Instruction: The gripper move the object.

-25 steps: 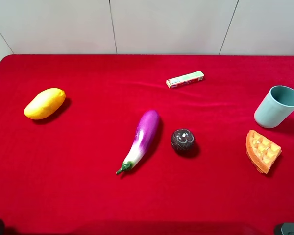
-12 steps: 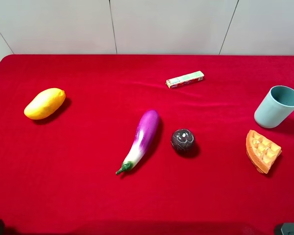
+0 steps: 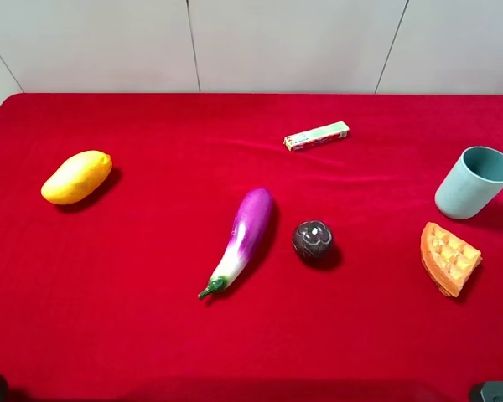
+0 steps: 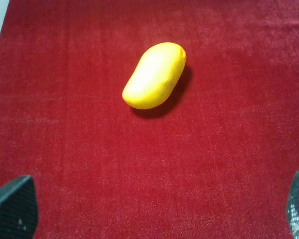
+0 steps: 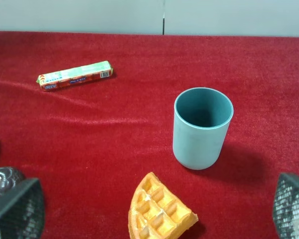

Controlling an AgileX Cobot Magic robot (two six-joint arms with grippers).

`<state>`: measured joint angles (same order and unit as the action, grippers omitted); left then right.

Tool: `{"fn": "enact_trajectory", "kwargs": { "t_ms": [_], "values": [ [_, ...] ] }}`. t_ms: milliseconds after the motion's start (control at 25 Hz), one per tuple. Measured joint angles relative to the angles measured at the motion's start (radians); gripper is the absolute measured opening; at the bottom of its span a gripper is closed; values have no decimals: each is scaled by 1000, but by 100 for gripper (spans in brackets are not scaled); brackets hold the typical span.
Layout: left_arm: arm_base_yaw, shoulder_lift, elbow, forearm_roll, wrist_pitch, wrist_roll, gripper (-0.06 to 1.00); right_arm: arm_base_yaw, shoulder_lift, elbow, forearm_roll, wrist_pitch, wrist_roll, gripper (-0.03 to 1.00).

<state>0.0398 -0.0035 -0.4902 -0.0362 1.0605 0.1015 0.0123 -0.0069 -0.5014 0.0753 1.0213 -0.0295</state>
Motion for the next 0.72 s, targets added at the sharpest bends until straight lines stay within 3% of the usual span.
{"fn": "enact_trajectory", "kwargs": {
  "t_ms": [720],
  "values": [
    [0,0,0,0,0,0,99,0,0,0,0,-3,0,69]
  ]
}}
